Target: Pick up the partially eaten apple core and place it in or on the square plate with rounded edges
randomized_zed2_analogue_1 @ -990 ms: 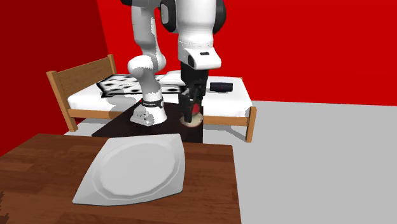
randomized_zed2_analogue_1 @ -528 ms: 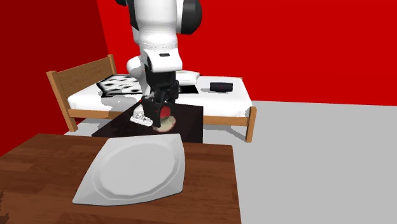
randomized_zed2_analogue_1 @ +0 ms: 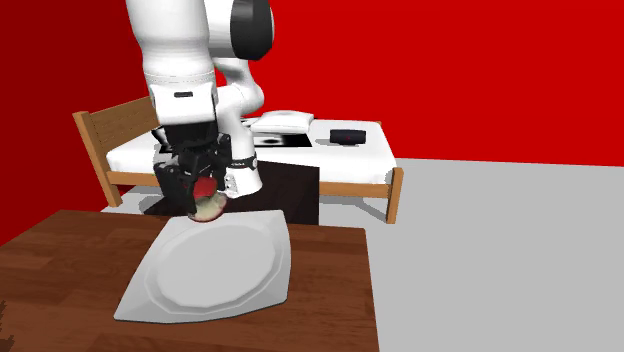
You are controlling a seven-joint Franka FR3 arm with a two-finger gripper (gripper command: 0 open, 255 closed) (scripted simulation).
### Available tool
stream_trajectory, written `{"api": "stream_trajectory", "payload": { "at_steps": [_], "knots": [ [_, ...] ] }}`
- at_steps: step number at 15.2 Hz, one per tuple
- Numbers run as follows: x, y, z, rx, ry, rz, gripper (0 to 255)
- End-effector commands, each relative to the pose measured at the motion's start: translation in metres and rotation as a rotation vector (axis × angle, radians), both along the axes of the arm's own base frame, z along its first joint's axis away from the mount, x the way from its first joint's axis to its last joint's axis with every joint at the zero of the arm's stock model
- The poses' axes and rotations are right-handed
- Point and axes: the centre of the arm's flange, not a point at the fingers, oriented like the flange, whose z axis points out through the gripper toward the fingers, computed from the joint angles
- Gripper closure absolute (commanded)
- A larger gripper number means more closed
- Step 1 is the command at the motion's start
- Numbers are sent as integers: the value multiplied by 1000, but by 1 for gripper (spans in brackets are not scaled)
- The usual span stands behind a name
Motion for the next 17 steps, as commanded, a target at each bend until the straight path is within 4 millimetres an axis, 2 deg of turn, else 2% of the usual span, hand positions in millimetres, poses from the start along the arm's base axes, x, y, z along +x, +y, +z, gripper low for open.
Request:
{"api": "stream_trajectory", "payload": {
  "at_steps": [1, 12, 17],
  "knots": [
    [-3, -3, -9, 0, 0, 1, 255],
    [-3, -3, -69, 0, 0, 1, 255],
    [-3, -3, -69, 0, 0, 1, 255]
  ]
}}
